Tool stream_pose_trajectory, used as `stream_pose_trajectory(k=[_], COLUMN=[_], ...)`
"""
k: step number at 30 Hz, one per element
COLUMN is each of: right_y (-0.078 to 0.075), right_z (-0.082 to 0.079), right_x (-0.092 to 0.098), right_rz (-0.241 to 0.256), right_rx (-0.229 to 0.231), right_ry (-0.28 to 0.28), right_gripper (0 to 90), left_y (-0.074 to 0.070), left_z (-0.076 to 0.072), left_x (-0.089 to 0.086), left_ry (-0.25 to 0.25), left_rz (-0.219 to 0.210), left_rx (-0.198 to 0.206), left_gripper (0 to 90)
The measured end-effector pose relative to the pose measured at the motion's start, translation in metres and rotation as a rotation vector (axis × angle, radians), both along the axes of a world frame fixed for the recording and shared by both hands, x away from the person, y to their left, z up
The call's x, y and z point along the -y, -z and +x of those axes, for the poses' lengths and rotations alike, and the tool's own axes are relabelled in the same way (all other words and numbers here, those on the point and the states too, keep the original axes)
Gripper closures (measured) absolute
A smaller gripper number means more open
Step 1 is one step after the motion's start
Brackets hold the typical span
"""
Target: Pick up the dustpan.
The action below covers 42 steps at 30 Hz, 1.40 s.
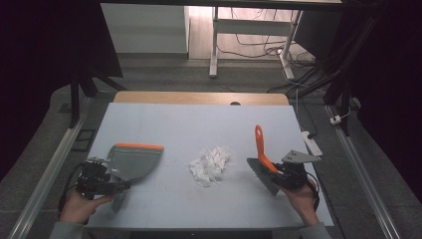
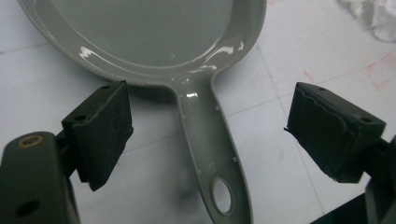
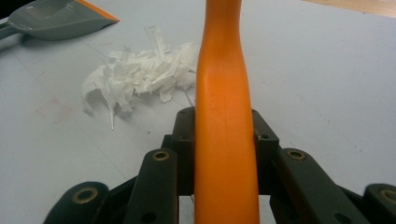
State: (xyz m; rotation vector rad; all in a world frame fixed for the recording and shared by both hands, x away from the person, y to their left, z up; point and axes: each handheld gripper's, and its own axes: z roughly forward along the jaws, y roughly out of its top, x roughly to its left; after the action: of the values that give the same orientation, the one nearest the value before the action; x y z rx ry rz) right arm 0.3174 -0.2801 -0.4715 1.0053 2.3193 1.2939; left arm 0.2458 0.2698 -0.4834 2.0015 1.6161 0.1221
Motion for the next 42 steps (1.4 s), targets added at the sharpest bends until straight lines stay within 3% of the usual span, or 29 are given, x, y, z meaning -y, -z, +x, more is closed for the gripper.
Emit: stream_pose_trajectory(k=[6,23,42], right_y=[0.001,0.002,0.002], right_z=[0.000,0.001,0.000], right_x=[0.000,0.000,-0.001], right_rz=[-0.004,-0.007,-0.011], right_rx=[-0.002,-0.005,-0.005], right_ry=[0.001,-0.001,0.001], right_gripper=[70.2,70.2,70.2], left_y=[0.012,0.033,0.040], left_z=[0.005,0.012,0.016], left_x=[0.001,0.006,0.006], left_ry=[0.013,-0.018,-0.091], left_rz=[-0.014,-0.019,-0.061], left_rx=[-0.063,-0.091,-0.075], left_gripper=[13.2,16.4,48.6])
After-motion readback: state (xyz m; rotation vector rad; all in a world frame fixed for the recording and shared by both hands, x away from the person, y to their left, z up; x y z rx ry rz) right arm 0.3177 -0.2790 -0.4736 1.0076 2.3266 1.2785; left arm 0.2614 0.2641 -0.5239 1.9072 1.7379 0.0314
